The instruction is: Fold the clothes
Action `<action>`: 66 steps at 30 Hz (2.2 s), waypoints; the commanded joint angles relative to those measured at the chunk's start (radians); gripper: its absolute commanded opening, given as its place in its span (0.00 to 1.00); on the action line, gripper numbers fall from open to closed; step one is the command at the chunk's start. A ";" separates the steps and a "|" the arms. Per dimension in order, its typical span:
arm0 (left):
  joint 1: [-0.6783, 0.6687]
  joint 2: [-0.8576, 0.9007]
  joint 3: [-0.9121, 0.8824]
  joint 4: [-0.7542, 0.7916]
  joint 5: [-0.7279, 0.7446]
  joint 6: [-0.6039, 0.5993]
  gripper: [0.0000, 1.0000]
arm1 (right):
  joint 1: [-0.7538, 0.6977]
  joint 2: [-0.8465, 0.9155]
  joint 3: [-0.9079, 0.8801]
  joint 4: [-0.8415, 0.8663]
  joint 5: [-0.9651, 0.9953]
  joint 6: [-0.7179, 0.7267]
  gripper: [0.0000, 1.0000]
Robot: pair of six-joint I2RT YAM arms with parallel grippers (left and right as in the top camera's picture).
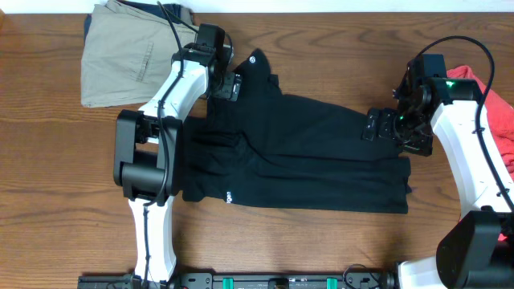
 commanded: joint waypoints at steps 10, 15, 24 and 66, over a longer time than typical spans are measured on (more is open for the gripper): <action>0.005 0.064 -0.014 -0.064 0.003 -0.005 0.64 | 0.013 0.002 -0.002 0.004 -0.002 -0.011 0.99; 0.005 0.051 -0.011 -0.063 0.003 -0.005 0.25 | 0.013 0.002 -0.002 0.007 0.023 -0.011 0.99; 0.006 -0.089 -0.011 -0.101 0.003 -0.087 0.06 | -0.002 0.002 -0.002 0.017 0.095 0.005 0.99; 0.006 -0.168 -0.014 -0.290 0.002 -0.144 0.10 | -0.097 0.407 0.006 0.383 0.100 -0.049 0.42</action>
